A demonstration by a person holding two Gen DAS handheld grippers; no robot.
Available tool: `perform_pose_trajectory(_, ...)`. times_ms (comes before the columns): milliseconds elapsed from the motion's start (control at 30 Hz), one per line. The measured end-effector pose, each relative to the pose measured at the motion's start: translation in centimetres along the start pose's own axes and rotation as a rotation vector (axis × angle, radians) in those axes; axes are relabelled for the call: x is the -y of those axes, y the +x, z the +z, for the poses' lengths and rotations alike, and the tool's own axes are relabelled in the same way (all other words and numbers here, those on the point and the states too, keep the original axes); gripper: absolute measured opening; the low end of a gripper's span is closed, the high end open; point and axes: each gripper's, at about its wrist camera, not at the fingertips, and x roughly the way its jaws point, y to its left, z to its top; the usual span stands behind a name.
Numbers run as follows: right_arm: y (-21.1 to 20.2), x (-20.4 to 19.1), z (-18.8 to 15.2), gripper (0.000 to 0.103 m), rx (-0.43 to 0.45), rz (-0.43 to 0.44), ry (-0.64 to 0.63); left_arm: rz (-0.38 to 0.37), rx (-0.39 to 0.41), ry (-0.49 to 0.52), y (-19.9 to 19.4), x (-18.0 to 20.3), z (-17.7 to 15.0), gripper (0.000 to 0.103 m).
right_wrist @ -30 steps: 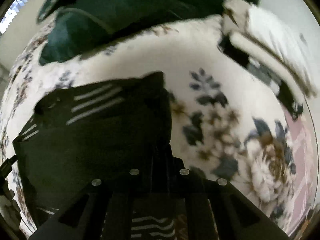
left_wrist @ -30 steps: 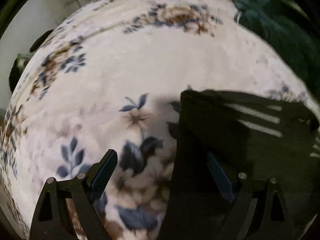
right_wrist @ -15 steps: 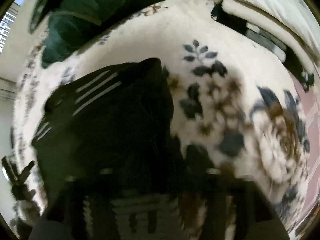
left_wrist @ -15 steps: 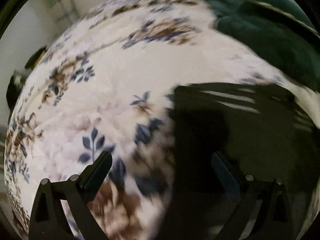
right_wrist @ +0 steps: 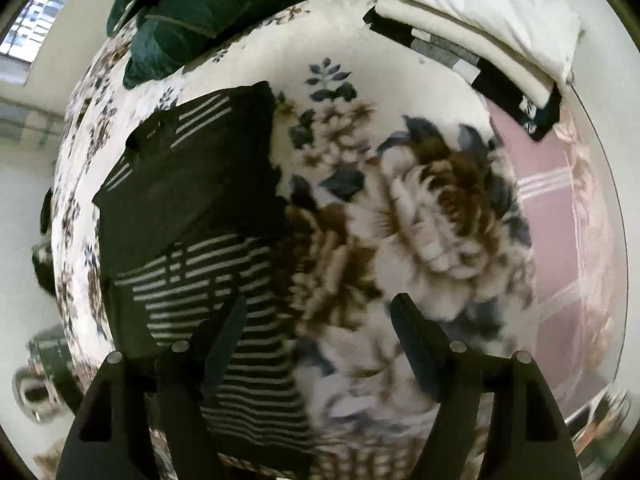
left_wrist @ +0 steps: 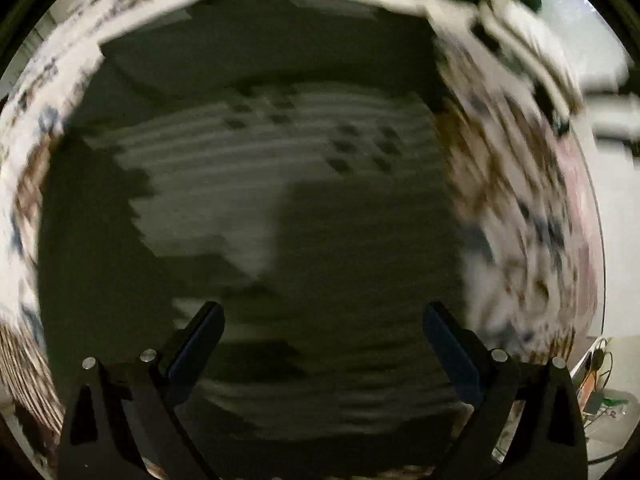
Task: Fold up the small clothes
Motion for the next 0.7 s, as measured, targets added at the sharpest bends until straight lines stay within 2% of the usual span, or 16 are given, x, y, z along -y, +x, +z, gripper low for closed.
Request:
perform_pose_trajectory(133, 1.6, 2.7, 2.9, 0.076, -0.039, 0.031, -0.104, 0.006, -0.057, -0.031, 3.0, 6.6, -3.6, 0.101)
perform_pose_trajectory(267, 4.3, 3.3, 6.1, 0.076, -0.068, 0.094, -0.17, 0.065, -0.079, -0.004, 6.0, 10.0, -5.4, 0.101)
perform_pose_trajectory(367, 7.6, 2.4, 9.4, 0.076, -0.089, 0.177, -0.186, 0.122, -0.088, -0.006, 8.1, 10.8, -5.6, 0.101)
perform_pose_trajectory(567, 14.8, -1.6, 16.0, 0.076, -0.125, 0.33, -0.159, 0.145, -0.034, -0.037, 9.4, 10.5, -5.1, 0.1)
perform_pose_trajectory(633, 17.2, -2.8, 17.8, 0.076, -0.152, 0.363, -0.131, 0.15, 0.003, -0.02, 9.3, 10.4, -5.1, 0.085)
perform_pose_trajectory(700, 19.6, -4.1, 19.0, 0.076, -0.197, 0.371, -0.111, 0.153, 0.057, -0.001, 8.2, 9.6, -5.4, 0.041)
